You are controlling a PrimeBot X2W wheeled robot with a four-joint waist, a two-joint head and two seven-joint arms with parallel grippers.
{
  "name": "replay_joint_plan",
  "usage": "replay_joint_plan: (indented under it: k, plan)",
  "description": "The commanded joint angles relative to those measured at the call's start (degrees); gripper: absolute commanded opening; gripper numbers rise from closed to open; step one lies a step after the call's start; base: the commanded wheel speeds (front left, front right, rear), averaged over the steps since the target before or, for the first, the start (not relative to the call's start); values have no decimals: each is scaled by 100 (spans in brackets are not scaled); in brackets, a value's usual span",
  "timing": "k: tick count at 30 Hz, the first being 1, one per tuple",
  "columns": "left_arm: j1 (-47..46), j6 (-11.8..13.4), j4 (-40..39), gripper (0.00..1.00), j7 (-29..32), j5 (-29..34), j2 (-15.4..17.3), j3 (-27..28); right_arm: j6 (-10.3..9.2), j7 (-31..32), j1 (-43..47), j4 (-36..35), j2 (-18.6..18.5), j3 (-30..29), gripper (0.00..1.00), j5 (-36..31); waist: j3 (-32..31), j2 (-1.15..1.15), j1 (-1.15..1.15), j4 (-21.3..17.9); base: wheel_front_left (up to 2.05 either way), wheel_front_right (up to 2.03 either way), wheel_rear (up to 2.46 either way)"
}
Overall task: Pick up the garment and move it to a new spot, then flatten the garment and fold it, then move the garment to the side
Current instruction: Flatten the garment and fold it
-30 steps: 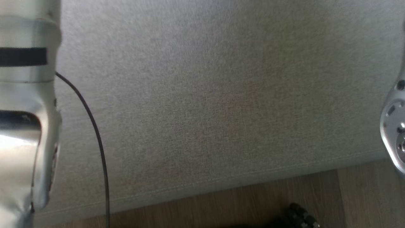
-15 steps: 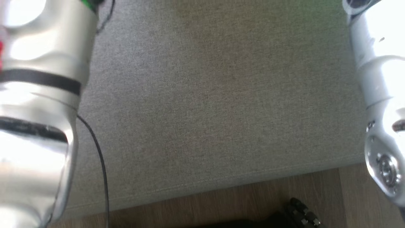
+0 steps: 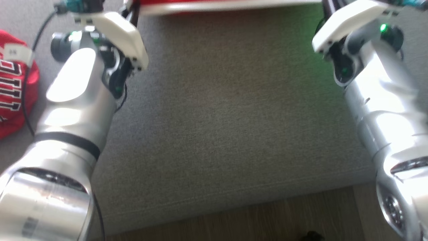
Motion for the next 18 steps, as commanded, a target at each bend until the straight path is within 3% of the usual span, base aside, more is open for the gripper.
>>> replay_joint_plan:
  k: [1,8,18]
  plan:
    - [-68,11,-41,0,-88,-16,308,104,-3,8,85,-96,-71,73,0,51,-157,0,0,-55,0,0,0]
    - [567,-23,115,0,-226,-129,311,-3,-3,421,636,-89,-94,627,0,191,-657,0,0,-145,0,0,0]
    - [1428,-34,-32,0,-183,-341,271,-298,-3,805,1302,-122,-302,905,0,625,-1393,0,0,-134,0,0,0]
